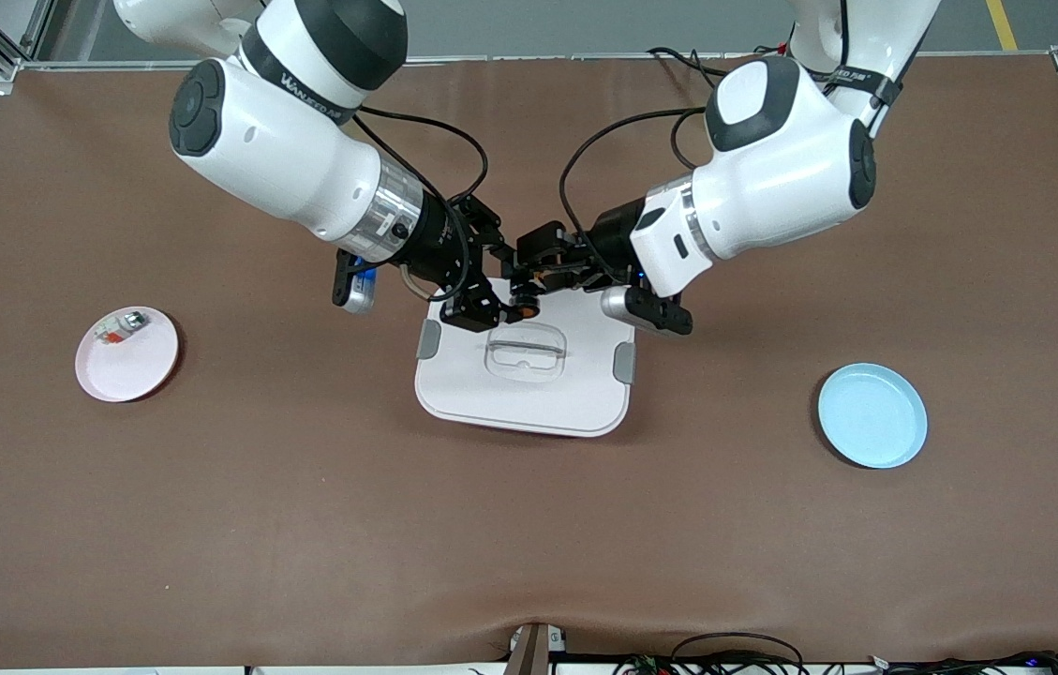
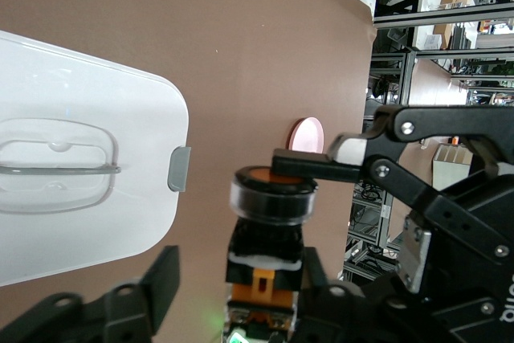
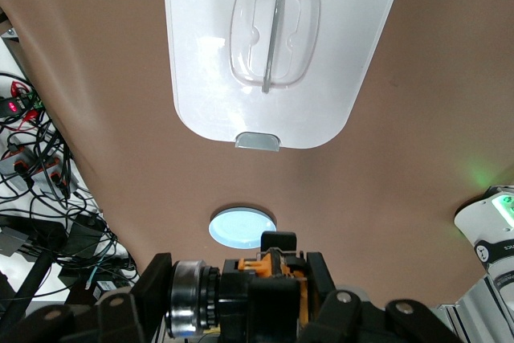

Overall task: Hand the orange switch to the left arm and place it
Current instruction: 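Grasp the switch with the left gripper while the right gripper releases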

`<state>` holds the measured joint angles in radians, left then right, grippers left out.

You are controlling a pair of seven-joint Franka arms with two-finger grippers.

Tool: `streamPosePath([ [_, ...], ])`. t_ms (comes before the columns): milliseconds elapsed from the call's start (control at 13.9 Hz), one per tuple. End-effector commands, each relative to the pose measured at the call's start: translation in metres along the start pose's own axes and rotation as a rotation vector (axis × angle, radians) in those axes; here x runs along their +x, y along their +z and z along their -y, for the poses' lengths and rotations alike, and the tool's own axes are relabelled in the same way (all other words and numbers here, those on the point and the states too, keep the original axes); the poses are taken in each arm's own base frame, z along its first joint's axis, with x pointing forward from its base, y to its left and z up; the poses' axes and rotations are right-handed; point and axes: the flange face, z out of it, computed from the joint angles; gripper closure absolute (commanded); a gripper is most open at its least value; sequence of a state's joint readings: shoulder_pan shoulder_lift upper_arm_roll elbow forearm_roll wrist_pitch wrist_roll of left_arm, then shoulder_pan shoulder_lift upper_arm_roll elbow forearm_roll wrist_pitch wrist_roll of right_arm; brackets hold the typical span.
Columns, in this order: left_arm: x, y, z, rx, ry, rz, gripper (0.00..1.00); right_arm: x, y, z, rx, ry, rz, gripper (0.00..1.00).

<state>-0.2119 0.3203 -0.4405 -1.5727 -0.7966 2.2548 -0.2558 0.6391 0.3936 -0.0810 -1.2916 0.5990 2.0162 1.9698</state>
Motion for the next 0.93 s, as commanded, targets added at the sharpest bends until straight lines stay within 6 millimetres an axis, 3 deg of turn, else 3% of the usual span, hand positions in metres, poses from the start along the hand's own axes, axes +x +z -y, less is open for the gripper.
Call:
streamPosePath([
  [0, 0.001, -0.003, -0.005, -0.021, 0.016, -0.011, 0.77, -0.009, 0.001, 0.0, 0.01, 0.012, 0.022, 1.0],
  [143, 0.001, -0.005, -0.007, -0.014, 0.026, -0.017, 0.97, -0.009, 0.001, 0.001, 0.016, 0.013, 0.024, 1.0],
  [358, 0.004, -0.006, -0.002, -0.006, 0.07, -0.02, 1.0, -0.006, 0.001, 0.004, 0.018, 0.014, 0.023, 1.0],
  [430, 0.005, -0.008, 0.0, -0.005, 0.093, -0.022, 1.0, -0.005, -0.001, 0.005, 0.021, 0.01, 0.023, 0.41],
  [502, 0.007, -0.01, 0.001, -0.003, 0.114, -0.025, 1.0, -0.004, -0.002, 0.006, 0.022, 0.009, 0.023, 0.0],
  [717, 0.018, -0.022, 0.013, 0.045, 0.227, -0.046, 1.0, 0.001, -0.013, 0.013, 0.033, -0.064, 0.022, 0.0],
  [860, 0.022, -0.024, 0.017, 0.109, 0.273, -0.059, 1.0, 0.02, -0.022, 0.024, 0.023, -0.082, 0.01, 0.0],
])
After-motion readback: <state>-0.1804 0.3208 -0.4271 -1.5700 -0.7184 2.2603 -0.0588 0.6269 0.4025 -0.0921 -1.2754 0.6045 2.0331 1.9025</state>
